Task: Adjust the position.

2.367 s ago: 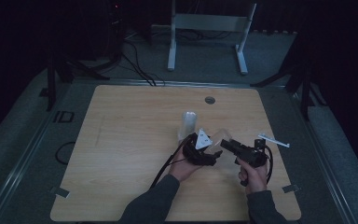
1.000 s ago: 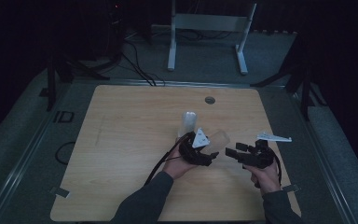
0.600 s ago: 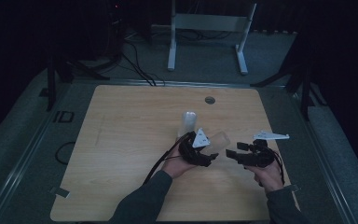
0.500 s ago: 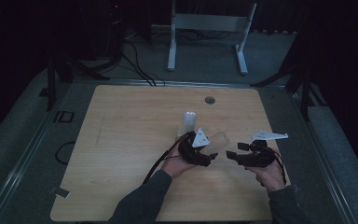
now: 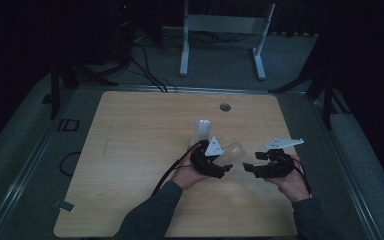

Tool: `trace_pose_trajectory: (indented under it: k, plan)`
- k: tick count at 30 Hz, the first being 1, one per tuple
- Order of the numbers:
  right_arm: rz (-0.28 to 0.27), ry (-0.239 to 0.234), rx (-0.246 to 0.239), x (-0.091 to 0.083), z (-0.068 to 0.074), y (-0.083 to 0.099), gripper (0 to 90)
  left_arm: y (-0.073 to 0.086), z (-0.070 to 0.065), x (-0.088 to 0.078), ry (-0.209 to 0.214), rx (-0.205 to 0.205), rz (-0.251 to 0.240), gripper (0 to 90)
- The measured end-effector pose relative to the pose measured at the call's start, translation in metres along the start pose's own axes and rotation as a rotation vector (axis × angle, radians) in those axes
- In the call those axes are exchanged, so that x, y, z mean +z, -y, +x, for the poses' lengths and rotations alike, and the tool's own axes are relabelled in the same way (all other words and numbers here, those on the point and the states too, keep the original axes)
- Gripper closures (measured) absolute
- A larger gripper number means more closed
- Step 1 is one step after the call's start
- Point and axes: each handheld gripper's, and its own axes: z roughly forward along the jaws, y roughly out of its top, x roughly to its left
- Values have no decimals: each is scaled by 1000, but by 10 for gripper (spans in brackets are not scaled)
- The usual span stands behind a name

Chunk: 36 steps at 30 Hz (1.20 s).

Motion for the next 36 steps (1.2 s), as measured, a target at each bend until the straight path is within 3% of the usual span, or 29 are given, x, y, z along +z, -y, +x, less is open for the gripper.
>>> trace_pose_trajectory:
  k: [15, 36]
  plan:
    - [87, 21, -105, -8, 1, -14, 292, -4, 2, -2, 40, 17, 28, 299]
    - [210, 19, -250, -9, 4, -26, 315, -7, -1, 0, 79, 89, 89, 300]
